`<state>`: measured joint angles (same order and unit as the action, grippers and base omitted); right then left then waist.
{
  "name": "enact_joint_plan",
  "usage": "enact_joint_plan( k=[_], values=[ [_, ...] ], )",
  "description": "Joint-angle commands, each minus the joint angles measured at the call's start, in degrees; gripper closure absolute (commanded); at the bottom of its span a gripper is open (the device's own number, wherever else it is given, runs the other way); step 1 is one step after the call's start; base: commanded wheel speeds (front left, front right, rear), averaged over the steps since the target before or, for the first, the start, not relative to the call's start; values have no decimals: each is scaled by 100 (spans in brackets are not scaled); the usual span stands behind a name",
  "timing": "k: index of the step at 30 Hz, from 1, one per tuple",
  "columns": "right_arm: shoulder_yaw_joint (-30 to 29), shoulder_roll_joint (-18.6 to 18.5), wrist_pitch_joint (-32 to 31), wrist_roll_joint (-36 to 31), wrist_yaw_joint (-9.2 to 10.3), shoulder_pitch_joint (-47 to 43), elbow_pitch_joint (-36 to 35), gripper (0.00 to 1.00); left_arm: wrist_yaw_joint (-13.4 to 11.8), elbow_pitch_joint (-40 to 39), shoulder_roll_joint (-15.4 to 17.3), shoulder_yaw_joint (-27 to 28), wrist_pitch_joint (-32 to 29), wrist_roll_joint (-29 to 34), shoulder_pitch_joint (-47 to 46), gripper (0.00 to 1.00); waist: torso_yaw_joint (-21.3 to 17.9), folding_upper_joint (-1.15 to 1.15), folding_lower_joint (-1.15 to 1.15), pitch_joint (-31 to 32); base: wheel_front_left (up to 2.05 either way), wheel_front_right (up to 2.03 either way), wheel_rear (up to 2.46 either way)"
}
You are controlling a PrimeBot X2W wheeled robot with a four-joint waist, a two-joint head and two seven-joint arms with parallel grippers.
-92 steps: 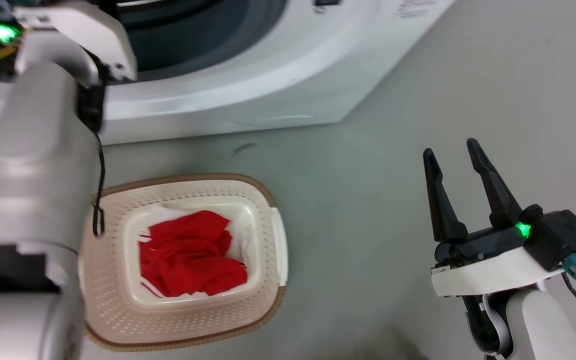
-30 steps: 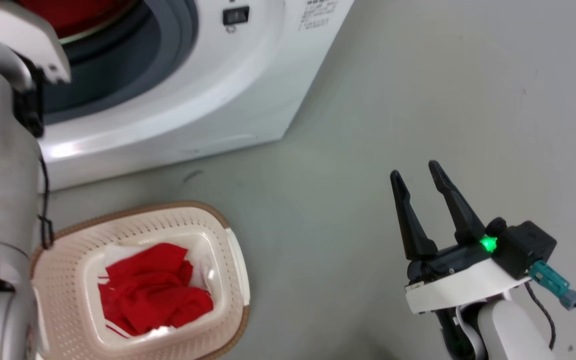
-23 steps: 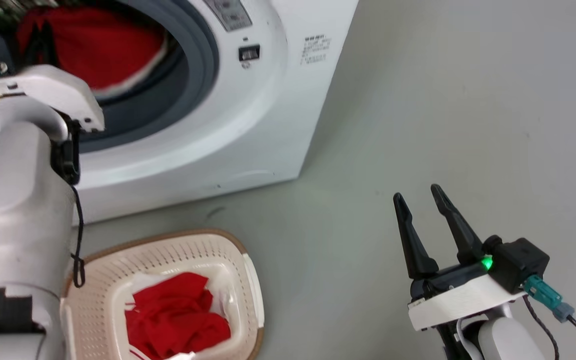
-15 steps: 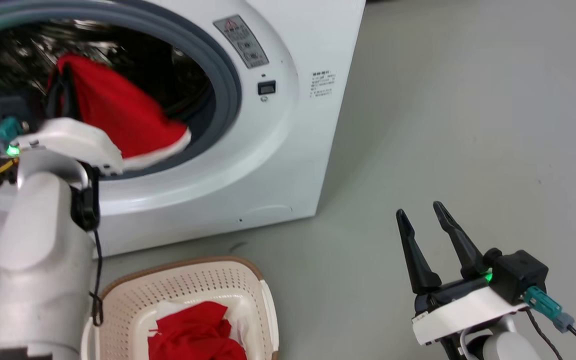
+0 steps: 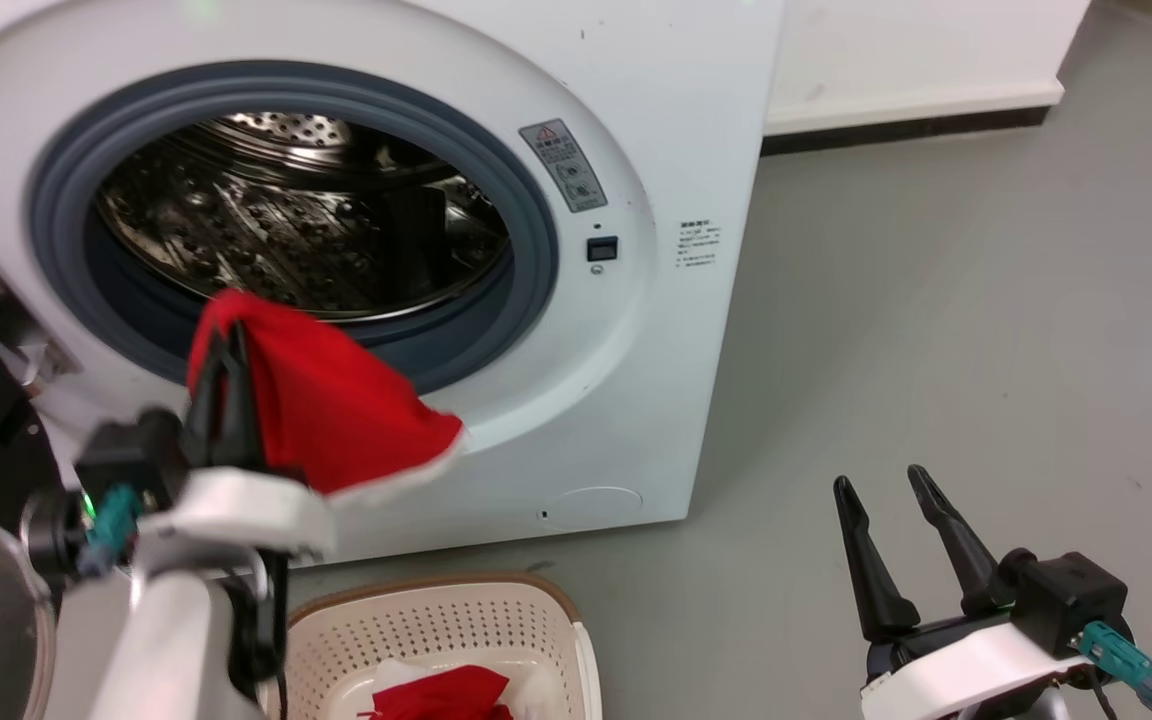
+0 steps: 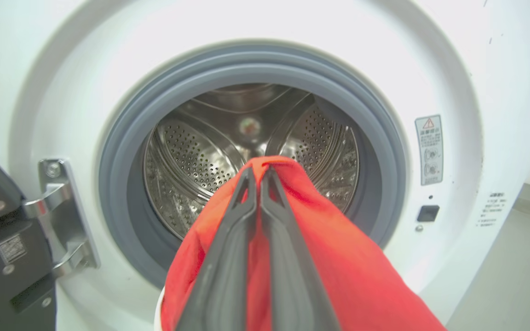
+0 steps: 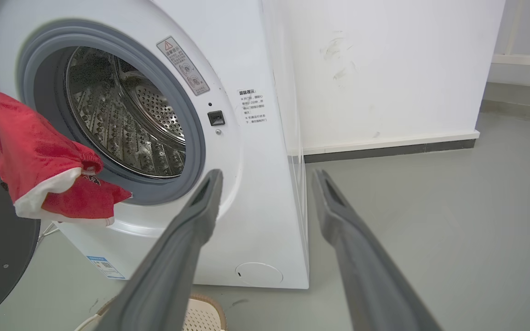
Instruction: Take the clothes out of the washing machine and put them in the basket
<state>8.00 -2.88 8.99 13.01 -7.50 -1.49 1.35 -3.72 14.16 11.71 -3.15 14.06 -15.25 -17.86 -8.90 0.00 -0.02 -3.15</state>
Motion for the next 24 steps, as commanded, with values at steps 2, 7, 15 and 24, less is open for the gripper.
enact_joint_plan(
  k=[2, 7, 15, 24],
  values=[
    [-26, 2, -65, -46, 2, -105, -97, 0, -100, -528, -95, -82, -170, 8, 598, 100, 140, 0, 2, 120, 0, 0, 0],
    [-73, 2, -138, -78, 2, -170, -240, 0, -298, -1272, -253, -197, -470, -24, 1577, 100, 278, 0, 2, 94, 0, 0, 0],
    [-92, 2, -185, -137, 2, -92, -381, 0, -333, -1117, -467, -420, -622, -178, 2384, 100, 467, 0, 2, -239, 0, 0, 0],
    [-46, 2, -116, -151, 2, 320, -455, 0, -63, 538, -644, -671, -279, -357, 1854, 100, 560, 0, 2, -1171, 0, 0, 0]
  ],
)
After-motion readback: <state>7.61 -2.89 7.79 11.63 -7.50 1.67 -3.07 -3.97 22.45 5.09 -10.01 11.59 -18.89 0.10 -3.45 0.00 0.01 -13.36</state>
